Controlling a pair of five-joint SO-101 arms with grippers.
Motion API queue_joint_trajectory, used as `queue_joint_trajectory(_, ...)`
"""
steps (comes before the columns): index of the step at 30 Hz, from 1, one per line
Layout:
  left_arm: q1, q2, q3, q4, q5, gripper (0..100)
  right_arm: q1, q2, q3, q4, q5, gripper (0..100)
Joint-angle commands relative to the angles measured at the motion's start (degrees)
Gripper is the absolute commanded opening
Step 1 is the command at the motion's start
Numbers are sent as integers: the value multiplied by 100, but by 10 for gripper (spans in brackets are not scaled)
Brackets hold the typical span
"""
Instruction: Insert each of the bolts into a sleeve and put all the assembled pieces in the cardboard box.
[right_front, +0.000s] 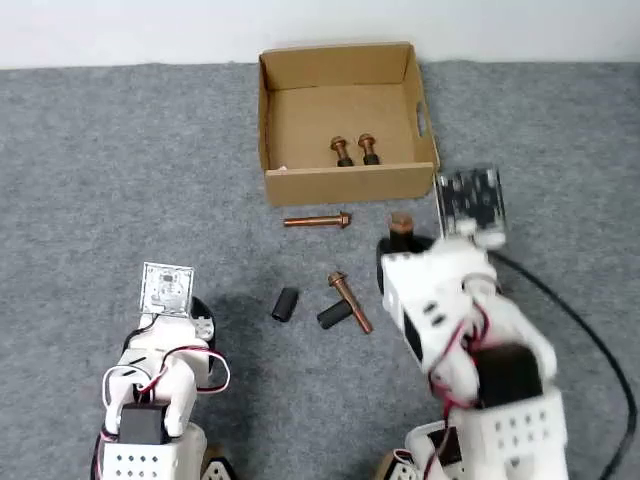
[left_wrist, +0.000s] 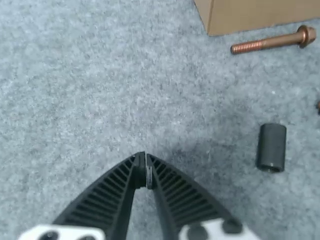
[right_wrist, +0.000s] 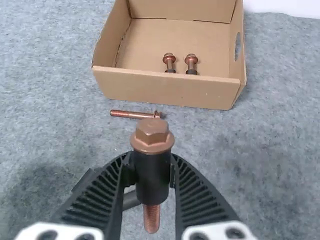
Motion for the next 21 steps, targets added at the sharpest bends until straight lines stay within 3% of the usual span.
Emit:
queue_joint_trajectory(1,-18,9,-31,281,-26,5,75,1165,-1275,-66,-53,8)
queue_joint_trajectory(12,-35,9,-31,299,-35,5,75,4778,-4132,-1420,-26,8)
queue_joint_trajectory(21,-571,9,-31,26,-18,5,40,7336,-5653,-2193,220,8)
